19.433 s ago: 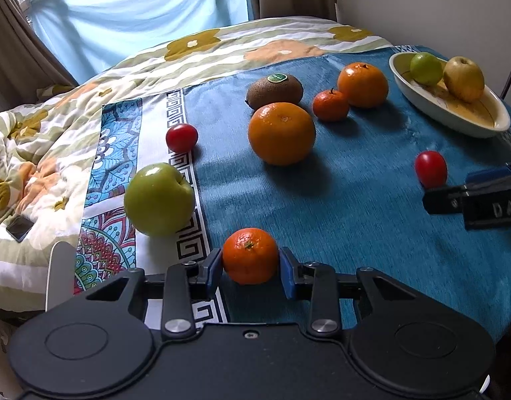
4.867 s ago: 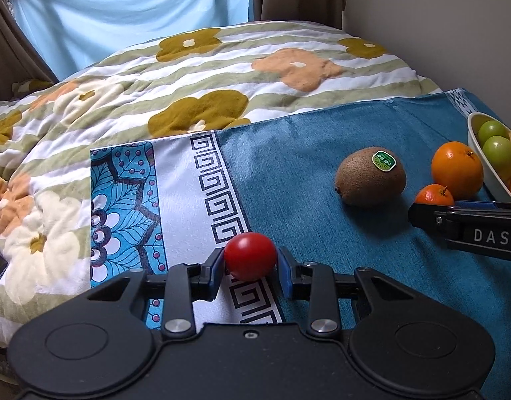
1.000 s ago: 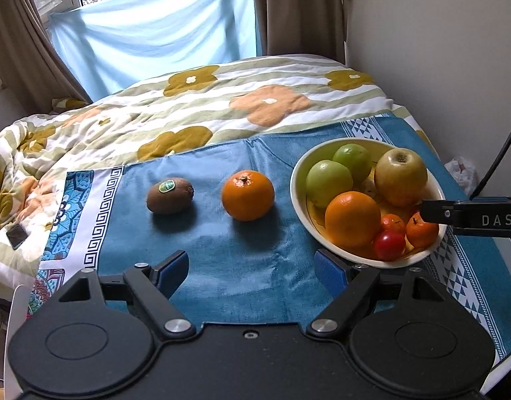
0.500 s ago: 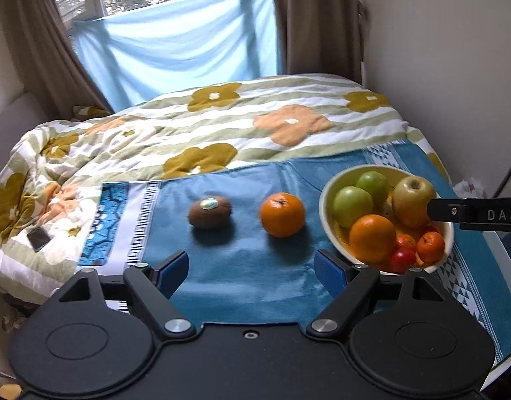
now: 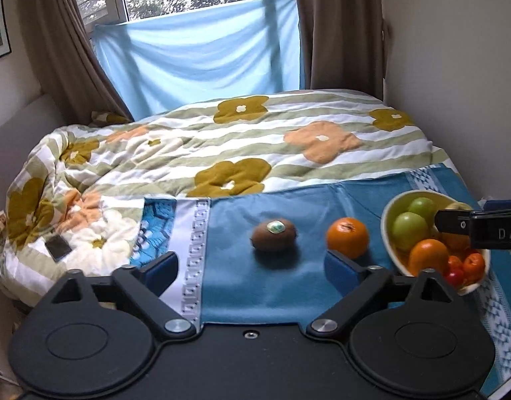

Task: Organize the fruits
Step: 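Grasp the kiwi with the left tool while the right tool grasps the orange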

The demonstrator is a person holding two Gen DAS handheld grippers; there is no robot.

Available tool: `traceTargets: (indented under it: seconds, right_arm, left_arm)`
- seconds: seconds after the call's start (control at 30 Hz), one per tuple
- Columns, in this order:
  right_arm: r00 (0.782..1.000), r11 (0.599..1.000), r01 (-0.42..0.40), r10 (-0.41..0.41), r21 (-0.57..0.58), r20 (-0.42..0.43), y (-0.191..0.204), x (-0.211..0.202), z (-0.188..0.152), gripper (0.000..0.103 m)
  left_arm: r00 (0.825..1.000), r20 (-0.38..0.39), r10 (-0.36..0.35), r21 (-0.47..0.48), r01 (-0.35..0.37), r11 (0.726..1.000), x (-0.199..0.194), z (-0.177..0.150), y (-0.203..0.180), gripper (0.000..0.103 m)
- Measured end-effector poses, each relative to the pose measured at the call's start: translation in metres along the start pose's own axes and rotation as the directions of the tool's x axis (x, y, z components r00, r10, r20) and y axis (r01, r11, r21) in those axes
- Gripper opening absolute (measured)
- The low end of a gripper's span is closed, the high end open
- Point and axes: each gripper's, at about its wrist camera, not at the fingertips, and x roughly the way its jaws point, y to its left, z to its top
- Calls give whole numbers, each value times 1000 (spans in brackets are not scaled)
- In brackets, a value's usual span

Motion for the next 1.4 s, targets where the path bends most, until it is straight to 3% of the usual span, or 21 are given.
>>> traceTargets:
  seconds: [0.17,0.33,0.63,1.0,1.23,1.4]
  right_arm:
    - [1000,998,4,-4,-70,2,27,18,12,103]
    - [997,989,-47,39,-137,-60,40,49,26,103]
    - [975,964,-128,79,-234,-207,52,115,33,103]
    - [945,940,-160,59,-300,-321,55,163,24,103]
    - [946,888,-159,11,-432,-325,64,173,15,103]
    - [936,883,-184,23,-432,-352,63,180,12,103]
  left_arm:
    - [999,-29,-35,49,37,998,24,12,19,100]
    - [990,-102,-95,84,104,991,62,25,30,101]
    - [948,-274,-163,12,173,985,143,44,34,101]
    - [909,-361,-209,-54,204,978,197,47,12,99]
    - [914,-356,-196,-75,182,981,208,46,1,90]
    - [911,-366,-189,-93,166,982,213,43,-4,84]
